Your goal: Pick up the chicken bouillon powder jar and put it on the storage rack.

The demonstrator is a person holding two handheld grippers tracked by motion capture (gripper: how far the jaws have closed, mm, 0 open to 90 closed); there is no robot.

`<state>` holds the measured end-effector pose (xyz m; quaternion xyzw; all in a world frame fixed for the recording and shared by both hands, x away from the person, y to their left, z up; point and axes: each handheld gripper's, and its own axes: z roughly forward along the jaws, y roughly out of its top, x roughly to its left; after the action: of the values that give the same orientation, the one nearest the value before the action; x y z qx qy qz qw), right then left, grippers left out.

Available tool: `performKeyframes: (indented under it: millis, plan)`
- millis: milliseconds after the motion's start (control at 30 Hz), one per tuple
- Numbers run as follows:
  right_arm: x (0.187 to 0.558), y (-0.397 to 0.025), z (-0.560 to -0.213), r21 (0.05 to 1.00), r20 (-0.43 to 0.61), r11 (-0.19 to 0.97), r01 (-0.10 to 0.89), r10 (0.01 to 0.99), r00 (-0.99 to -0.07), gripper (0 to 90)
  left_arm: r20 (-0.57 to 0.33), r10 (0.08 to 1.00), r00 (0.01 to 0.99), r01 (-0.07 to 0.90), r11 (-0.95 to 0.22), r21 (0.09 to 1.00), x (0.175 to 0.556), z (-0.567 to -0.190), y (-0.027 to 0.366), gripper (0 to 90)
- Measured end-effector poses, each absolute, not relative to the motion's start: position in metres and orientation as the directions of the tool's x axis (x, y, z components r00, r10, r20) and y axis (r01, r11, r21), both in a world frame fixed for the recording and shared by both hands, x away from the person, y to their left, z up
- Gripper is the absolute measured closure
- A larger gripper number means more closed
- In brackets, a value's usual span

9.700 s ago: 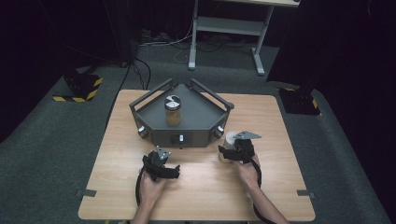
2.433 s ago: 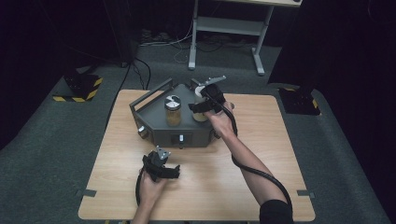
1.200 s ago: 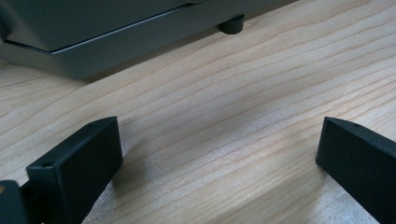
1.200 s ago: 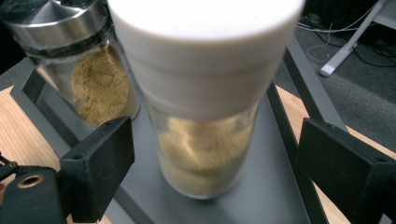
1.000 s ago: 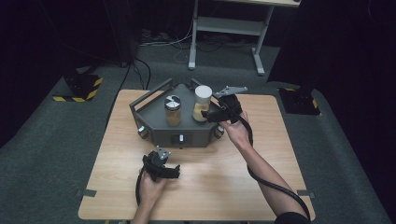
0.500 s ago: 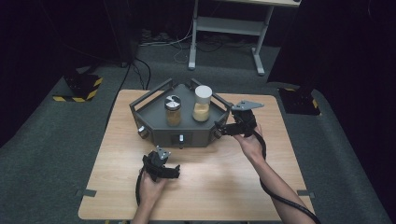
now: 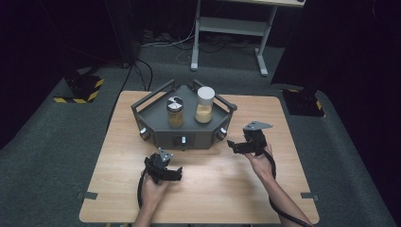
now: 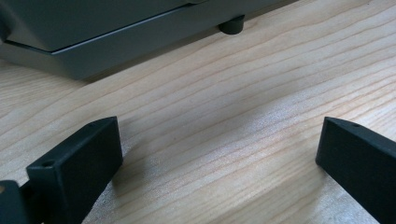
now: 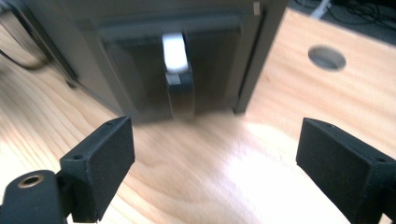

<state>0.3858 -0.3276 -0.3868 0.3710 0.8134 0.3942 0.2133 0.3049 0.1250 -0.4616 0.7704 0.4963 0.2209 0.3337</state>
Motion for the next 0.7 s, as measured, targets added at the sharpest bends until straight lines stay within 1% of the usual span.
performKeyframes:
  millis: [100,267,700]
  plan:
    - [0.386,-0.33,-0.402,0.787,-0.05,0.415,0.456,0.779,-0.625,9.6,0.009,0.912,0.41,0.617,-0.284,0.734,0.305,-0.462,0.125,0.4]
    - [0.389,-0.335,-0.423,0.78,-0.011,0.385,0.494,0.797,-0.604,8.0,0.008,0.912,0.409,0.617,-0.283,0.734,0.305,-0.462,0.125,0.4]
    - [0.384,-0.338,-0.443,0.775,0.007,0.359,0.52,0.818,-0.575,5.1,0.007,0.913,0.408,0.617,-0.282,0.735,0.305,-0.462,0.125,0.4]
